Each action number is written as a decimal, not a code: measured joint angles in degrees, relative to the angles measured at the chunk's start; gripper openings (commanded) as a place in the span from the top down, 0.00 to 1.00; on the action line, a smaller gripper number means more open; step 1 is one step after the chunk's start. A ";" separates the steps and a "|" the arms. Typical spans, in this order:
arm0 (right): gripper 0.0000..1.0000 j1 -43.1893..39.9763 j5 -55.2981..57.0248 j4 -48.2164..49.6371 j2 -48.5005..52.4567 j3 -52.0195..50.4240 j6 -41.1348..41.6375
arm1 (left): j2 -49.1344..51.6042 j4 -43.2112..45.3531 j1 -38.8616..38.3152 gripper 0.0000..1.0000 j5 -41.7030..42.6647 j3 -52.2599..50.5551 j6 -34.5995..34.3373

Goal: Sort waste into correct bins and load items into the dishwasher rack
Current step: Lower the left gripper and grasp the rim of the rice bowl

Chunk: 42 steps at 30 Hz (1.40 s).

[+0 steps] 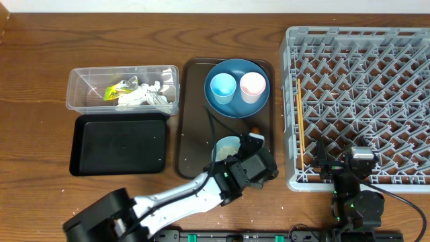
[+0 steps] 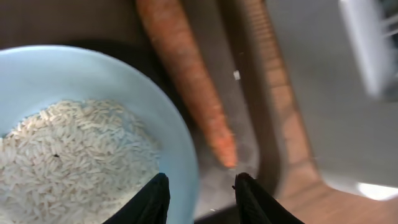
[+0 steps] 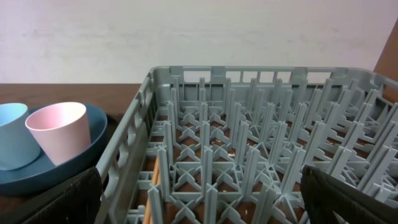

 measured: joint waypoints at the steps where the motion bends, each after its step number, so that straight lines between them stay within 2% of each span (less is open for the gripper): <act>1: 0.01 0.00 0.00 0.00 0.00 0.00 0.00 | 0.55 0.00 0.00 0.63 -0.35 0.00 0.26; 5: 0.01 0.00 0.00 0.00 0.00 0.00 0.00 | 1.66 0.00 0.00 0.65 -1.99 0.00 0.68; 9: 0.01 0.00 0.00 0.00 0.00 0.00 0.00 | 1.66 0.04 0.00 0.73 -2.97 0.00 0.81; 19: 0.01 0.00 0.00 0.00 0.00 0.00 0.00 | 1.66 -0.04 0.00 0.73 -3.50 0.00 1.57; 25: 0.01 0.00 0.00 0.00 0.00 0.00 0.00 | 1.66 -3.41 -0.11 0.73 -8.44 0.00 2.64; 30: 0.01 0.00 0.00 0.00 0.00 0.00 0.00 | 1.66 -6.08 -0.11 0.71 -11.39 0.00 3.54; 33: 0.01 0.00 0.00 0.00 0.00 0.00 0.00 | 1.66 -6.21 -0.11 0.56 -12.24 0.00 4.42; 41: 0.01 0.00 0.00 0.00 0.00 0.00 0.00 | 1.66 -6.32 -0.11 0.57 -14.75 0.00 4.92; 42: 0.01 0.00 0.00 0.00 0.00 0.00 0.00 | 1.66 -6.32 -0.11 0.61 -14.80 0.00 4.94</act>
